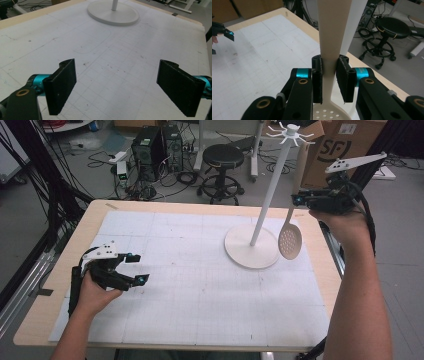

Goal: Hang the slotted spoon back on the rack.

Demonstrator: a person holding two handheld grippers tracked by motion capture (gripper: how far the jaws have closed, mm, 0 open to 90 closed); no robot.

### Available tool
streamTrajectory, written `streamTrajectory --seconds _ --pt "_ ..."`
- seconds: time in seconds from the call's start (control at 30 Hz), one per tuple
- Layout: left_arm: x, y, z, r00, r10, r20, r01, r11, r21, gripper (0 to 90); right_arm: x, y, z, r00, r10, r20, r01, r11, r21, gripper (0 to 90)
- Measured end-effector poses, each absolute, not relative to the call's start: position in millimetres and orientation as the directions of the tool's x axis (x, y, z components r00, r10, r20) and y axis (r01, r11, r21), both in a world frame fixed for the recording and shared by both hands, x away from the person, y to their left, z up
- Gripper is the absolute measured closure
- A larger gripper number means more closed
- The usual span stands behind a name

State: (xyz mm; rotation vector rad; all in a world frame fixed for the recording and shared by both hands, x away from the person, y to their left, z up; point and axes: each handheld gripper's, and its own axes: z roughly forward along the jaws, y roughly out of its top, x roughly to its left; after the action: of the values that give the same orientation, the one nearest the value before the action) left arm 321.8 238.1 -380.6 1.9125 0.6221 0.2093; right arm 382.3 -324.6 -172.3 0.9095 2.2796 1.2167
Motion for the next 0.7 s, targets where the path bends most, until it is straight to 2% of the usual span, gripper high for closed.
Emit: streamTrajectory --seconds 0.7 --pt "322 239 -382 0.850 0.507 -0.142 0.327 -0.299 0.896 16.5 396 -328 -177 -0.663 0.748 -0.019 0.414 0.388 0.823 75.9"
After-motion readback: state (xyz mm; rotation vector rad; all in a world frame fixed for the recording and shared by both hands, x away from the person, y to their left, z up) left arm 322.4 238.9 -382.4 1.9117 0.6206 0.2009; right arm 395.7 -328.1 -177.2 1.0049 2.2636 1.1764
